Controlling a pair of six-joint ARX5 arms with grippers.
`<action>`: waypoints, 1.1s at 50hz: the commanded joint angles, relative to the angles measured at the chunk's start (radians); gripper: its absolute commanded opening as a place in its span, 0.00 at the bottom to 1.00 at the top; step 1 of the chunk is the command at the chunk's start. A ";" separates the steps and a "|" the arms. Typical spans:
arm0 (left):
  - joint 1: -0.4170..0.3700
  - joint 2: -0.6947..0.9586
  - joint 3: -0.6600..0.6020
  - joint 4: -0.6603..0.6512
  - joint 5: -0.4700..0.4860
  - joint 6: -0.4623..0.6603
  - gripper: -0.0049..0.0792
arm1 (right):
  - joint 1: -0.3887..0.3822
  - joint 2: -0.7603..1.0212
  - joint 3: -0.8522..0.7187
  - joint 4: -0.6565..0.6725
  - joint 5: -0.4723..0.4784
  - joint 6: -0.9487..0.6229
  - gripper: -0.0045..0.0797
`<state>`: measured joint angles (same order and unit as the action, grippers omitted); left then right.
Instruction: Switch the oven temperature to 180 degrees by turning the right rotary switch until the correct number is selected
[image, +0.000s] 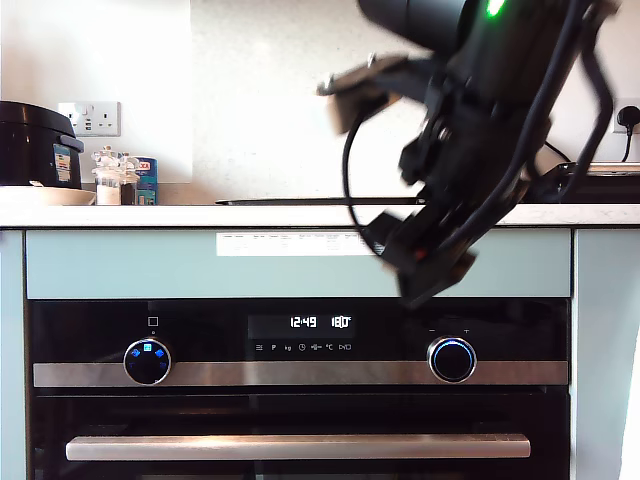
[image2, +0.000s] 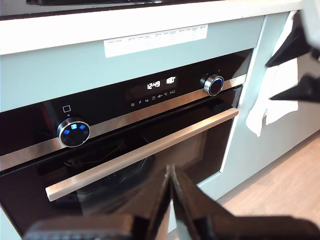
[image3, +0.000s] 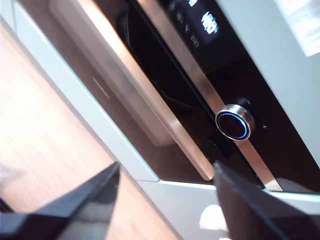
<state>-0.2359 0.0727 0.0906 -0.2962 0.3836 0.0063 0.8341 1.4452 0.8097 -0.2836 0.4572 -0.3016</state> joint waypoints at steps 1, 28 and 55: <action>-0.002 -0.001 -0.001 0.013 0.002 0.002 0.03 | 0.004 -0.014 -0.009 -0.027 0.001 0.031 0.05; 0.076 -0.002 -0.001 0.028 -0.319 0.054 0.03 | -0.235 -0.066 -0.011 0.069 -0.330 0.116 0.08; 0.194 -0.003 -0.003 0.019 -0.346 0.019 0.03 | -0.584 -0.367 -0.117 0.159 -0.406 0.128 0.08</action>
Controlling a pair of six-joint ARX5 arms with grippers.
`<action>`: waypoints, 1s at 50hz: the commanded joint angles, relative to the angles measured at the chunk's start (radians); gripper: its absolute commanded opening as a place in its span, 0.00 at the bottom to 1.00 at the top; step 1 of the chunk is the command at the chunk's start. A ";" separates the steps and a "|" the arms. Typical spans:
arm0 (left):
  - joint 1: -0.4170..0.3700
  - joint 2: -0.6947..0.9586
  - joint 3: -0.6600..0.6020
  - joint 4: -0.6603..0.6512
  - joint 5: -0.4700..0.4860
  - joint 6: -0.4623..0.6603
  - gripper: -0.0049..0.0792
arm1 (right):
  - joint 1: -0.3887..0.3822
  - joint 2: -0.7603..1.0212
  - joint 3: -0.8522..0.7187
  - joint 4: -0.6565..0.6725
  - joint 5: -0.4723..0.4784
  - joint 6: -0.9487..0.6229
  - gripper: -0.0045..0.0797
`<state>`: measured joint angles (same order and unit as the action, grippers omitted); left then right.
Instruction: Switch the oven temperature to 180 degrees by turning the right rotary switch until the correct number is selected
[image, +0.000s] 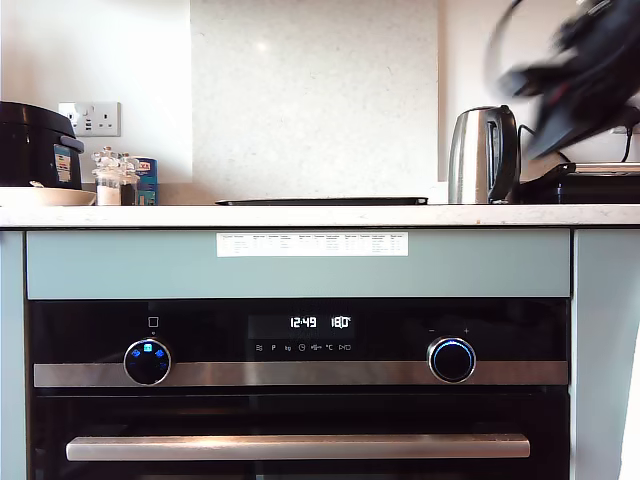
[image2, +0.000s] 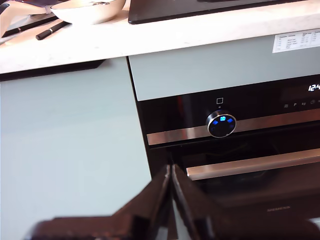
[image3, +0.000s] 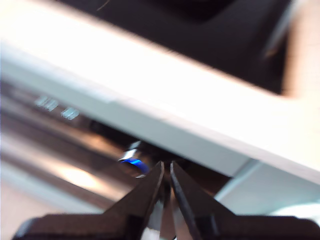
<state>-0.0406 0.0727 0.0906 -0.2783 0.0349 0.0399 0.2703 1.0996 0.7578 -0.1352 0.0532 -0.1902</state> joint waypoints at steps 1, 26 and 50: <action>-0.002 -0.003 -0.003 -0.003 0.006 -0.014 0.03 | -0.036 -0.041 -0.080 0.023 -0.002 0.020 0.08; -0.001 -0.003 -0.003 -0.161 0.007 -0.013 0.03 | -0.264 -0.446 -0.438 0.276 -0.002 0.175 0.08; -0.002 -0.003 -0.003 -0.178 0.009 -0.013 0.03 | -0.264 -0.846 -0.660 0.140 -0.080 0.180 0.08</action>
<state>-0.0406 0.0727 0.0906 -0.4641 0.0425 0.0299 0.0032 0.2859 0.1139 0.0181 -0.0067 -0.0154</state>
